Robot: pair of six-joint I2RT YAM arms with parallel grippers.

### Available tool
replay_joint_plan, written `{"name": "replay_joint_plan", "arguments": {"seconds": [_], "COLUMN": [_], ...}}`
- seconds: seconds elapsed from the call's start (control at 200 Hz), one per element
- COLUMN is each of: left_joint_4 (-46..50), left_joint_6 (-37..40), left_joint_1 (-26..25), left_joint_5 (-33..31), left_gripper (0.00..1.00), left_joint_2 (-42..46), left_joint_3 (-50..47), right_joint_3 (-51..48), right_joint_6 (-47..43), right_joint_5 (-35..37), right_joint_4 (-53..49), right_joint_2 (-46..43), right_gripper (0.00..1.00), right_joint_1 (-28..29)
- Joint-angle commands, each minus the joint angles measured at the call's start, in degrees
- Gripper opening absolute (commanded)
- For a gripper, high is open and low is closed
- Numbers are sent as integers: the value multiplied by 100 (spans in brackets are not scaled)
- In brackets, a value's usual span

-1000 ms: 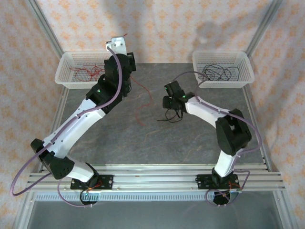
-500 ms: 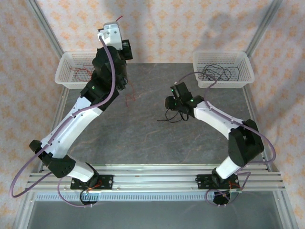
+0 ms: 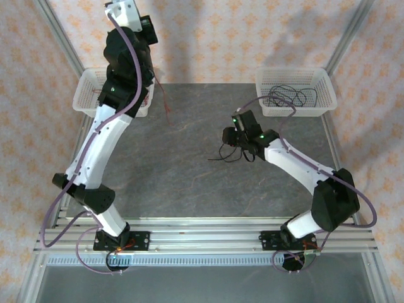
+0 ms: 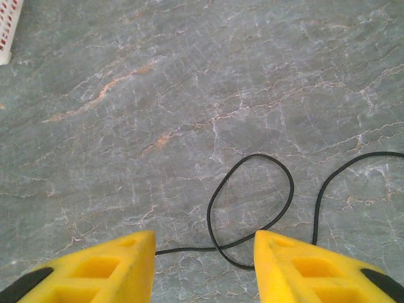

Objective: Untangle the cables

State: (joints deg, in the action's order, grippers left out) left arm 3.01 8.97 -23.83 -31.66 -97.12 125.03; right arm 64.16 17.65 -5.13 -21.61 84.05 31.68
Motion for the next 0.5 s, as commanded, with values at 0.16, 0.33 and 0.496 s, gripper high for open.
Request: {"name": "replay_joint_plan", "arguments": {"seconds": [0.16, 0.33, 0.496], "left_joint_4": [-797, -1883, -2902], "left_joint_6": [544, 978, 1423], "left_joint_1": [291, 507, 775], "left_joint_5": [540, 730, 796], "left_gripper": [0, 0, 0], "left_joint_2": [-169, -141, -218], "left_joint_3": [562, 362, 91], "right_joint_3": [128, 310, 454], "right_joint_6": [96, 116, 127], "right_joint_5": [170, 8, -76], "right_joint_4": [-178, -133, -106], "right_joint_2": [-109, 76, 295], "right_gripper": [44, 44, 44], "right_joint_1": [-55, -54, -57]}}
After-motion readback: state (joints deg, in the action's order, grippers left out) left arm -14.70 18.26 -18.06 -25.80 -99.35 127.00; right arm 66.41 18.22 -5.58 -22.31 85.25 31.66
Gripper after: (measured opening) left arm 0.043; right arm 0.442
